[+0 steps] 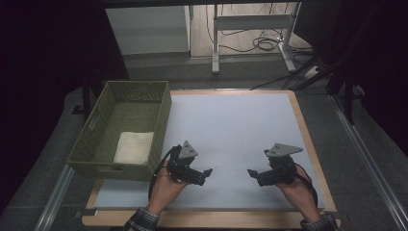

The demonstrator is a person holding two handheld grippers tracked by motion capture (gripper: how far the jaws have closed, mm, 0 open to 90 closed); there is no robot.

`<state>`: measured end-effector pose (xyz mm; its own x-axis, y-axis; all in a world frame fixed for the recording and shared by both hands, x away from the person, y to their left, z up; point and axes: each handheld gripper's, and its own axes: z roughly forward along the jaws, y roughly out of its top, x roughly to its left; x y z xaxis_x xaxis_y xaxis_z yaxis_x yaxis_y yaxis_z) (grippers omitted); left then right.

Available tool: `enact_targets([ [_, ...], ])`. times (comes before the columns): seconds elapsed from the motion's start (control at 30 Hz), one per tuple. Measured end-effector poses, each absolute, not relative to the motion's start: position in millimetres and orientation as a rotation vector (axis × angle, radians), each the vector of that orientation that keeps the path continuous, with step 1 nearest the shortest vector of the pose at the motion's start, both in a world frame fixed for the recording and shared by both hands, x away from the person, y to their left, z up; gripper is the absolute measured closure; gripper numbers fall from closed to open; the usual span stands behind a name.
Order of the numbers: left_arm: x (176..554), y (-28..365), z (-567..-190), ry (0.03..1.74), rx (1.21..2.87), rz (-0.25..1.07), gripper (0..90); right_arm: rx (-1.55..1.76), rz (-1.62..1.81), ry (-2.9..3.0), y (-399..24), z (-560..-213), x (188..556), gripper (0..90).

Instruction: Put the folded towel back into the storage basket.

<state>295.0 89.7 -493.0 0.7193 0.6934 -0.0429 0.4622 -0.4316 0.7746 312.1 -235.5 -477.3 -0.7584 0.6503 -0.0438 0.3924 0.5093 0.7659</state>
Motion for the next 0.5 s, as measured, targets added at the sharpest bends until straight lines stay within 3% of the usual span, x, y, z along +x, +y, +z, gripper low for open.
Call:
enact_targets([
  [0.5, 285, 98, -544, 0.964, 2.194, 0.348, 0.0, 0.928, 1.041, 2.443, -251, -516, 310, 4.6],
])
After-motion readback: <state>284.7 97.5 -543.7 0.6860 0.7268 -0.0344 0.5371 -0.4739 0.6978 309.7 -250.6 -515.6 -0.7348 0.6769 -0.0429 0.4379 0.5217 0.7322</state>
